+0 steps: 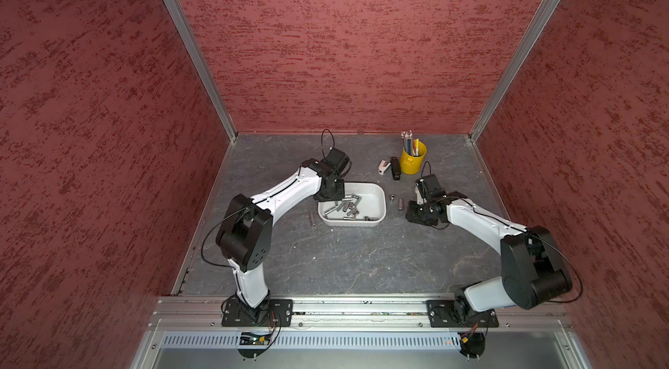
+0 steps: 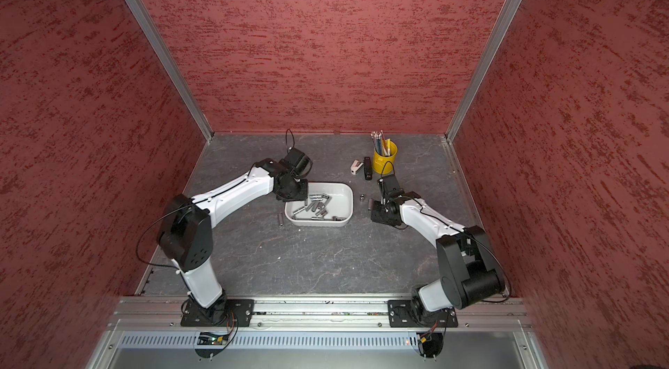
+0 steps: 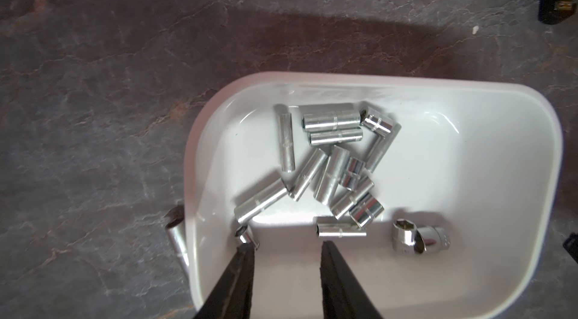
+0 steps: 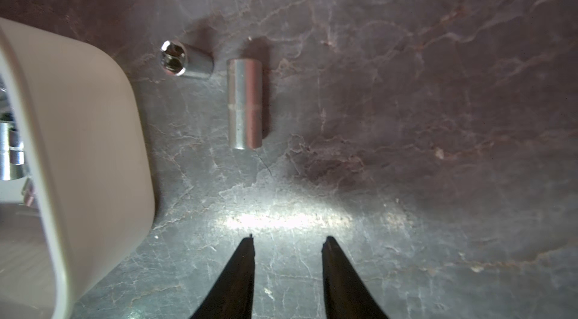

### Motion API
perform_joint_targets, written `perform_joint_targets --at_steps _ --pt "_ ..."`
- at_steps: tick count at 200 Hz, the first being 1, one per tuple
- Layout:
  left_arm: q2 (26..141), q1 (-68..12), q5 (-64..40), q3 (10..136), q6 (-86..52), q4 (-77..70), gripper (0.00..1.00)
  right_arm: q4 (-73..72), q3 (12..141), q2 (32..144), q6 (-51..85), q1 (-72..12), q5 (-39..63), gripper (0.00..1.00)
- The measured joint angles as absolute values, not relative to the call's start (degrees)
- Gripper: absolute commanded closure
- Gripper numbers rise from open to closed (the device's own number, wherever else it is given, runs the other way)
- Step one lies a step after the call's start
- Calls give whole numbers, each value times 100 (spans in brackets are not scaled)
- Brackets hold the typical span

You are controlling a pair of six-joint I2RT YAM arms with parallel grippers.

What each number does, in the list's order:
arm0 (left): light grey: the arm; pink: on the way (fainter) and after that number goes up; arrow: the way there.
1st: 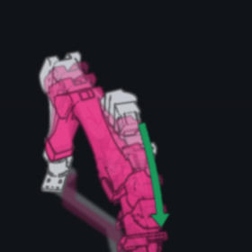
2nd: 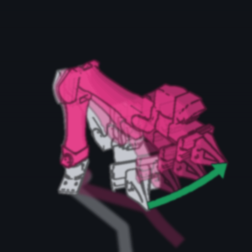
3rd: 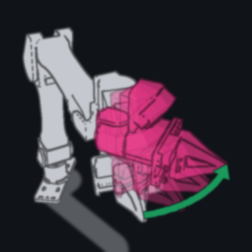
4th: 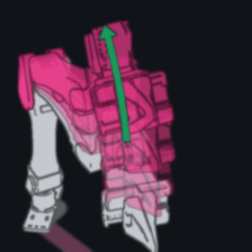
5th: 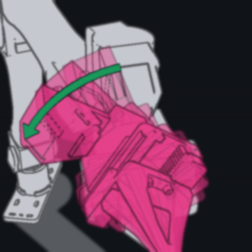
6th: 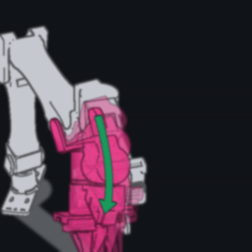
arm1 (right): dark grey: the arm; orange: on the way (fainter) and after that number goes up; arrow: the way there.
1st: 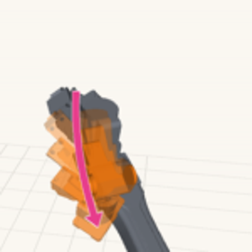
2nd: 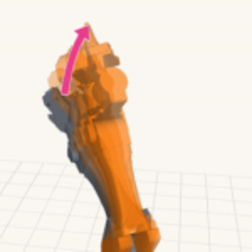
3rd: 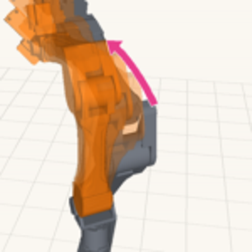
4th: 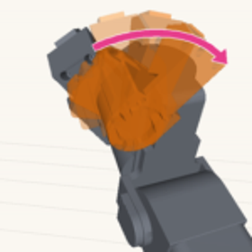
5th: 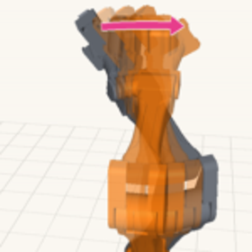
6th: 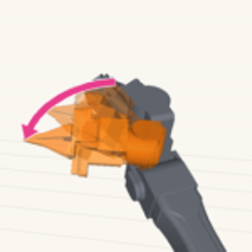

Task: Take out the socket from the storage box
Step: Place the socket head at the center of the board, then pick up the socket head from the storage box.

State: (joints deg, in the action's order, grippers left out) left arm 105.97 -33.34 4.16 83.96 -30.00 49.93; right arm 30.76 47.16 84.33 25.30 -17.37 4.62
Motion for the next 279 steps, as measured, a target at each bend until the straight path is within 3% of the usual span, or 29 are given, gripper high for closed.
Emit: perform_joint_targets --at_steps 84,129,190,241,279 --pt "11867 -3319 484 8947 -3127 4821 69 2703 4558 8530 2547 -1737 471 62" --pt "12130 -3212 454 8967 -3162 4670 77 2633 4521 8619 2547 -1737 491 62" --pt "12149 -3197 460 8984 -3210 4558 97 2558 4521 8639 2550 -1737 508 62" --pt "12022 -3225 460 9039 -3155 4797 100 2517 4512 8639 2550 -1737 537 62" --pt "11024 -3435 456 8976 -3146 5057 100 2504 4493 8639 2550 -1737 539 62"
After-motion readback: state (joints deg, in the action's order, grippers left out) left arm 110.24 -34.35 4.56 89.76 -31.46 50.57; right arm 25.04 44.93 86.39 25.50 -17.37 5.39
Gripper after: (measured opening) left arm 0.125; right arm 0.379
